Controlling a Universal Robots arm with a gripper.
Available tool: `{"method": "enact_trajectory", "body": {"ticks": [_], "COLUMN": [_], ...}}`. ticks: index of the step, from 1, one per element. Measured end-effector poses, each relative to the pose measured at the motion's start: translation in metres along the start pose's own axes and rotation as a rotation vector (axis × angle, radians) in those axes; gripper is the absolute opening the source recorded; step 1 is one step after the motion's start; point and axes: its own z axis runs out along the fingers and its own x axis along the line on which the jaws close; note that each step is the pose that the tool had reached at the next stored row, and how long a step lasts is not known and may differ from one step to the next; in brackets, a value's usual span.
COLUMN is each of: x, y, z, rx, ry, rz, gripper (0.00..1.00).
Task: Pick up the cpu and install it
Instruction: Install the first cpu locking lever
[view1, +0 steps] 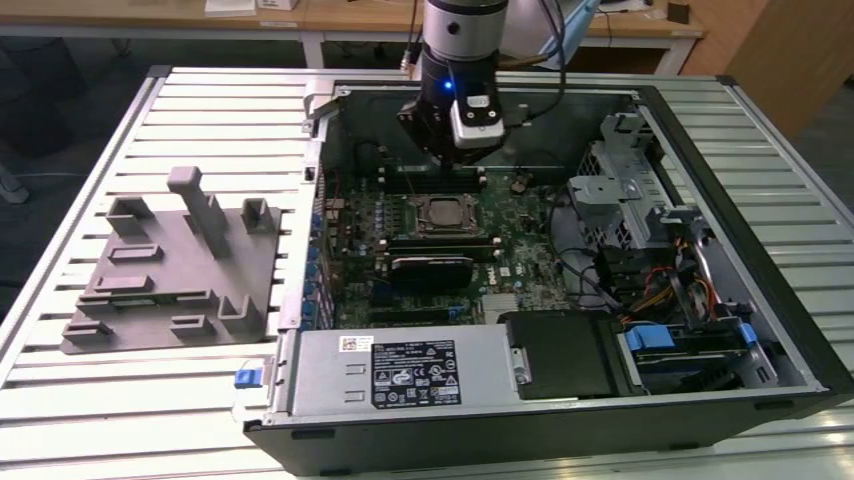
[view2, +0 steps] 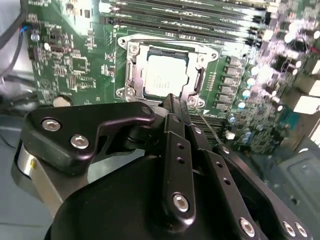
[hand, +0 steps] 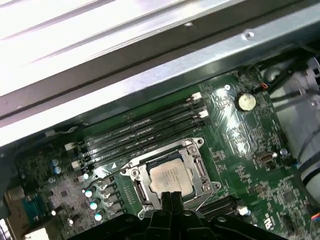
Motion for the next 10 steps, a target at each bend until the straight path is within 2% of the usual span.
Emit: {"method": "enact_trajectory", "body": {"ticks": [10], "x": [0.0], "y": [0.0], "z": [0.001], "rx": [-0.0016], "ry": [0.0008], "rz": [-0.181], "gripper": [0.12]}}
